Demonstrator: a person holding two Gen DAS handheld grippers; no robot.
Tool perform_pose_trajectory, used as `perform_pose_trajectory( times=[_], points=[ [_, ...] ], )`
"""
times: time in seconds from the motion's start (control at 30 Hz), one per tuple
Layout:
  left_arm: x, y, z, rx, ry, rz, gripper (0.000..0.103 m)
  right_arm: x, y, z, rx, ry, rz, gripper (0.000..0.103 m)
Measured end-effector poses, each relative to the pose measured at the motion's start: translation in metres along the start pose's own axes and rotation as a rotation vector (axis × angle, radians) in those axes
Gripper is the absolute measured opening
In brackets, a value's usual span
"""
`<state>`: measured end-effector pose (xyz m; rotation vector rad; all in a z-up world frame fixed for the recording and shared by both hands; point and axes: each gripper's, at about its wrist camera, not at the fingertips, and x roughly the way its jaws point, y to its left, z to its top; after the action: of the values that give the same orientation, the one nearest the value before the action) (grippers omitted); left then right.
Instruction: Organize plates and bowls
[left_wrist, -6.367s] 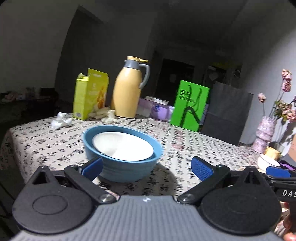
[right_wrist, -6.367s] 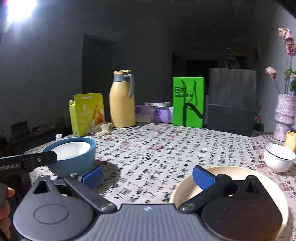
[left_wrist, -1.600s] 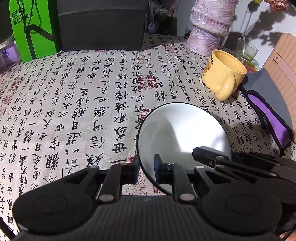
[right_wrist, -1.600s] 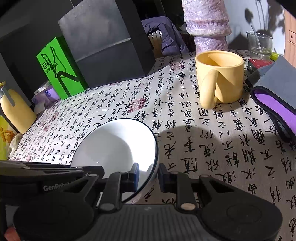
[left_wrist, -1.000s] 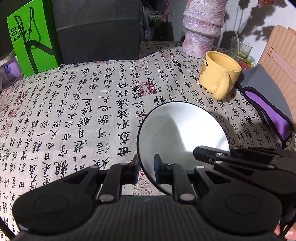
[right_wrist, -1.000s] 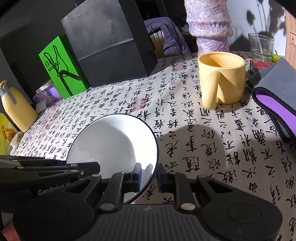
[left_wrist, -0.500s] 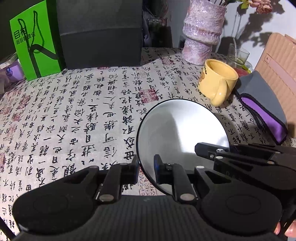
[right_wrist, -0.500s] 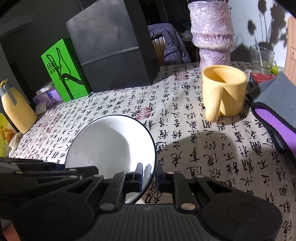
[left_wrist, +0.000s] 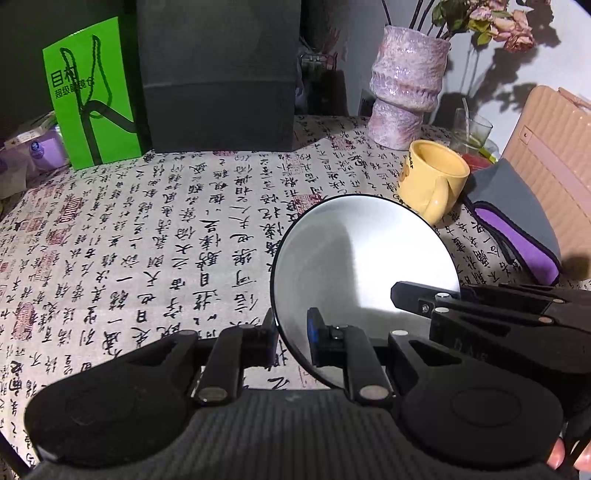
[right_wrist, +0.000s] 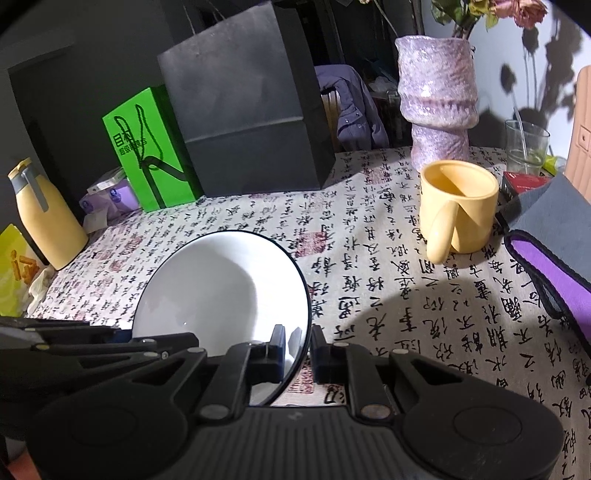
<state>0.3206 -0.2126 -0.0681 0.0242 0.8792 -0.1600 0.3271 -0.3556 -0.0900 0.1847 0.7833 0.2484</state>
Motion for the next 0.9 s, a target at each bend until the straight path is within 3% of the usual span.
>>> perform_pose_trajectory(
  times=[0.9],
  points=[
    [-0.085, 0.062, -0.037, -0.078, -0.105, 0.018, 0.016, -0.053, 0.088, -0.015, -0.079, -0.046, 0.029, 0.013]
  ],
)
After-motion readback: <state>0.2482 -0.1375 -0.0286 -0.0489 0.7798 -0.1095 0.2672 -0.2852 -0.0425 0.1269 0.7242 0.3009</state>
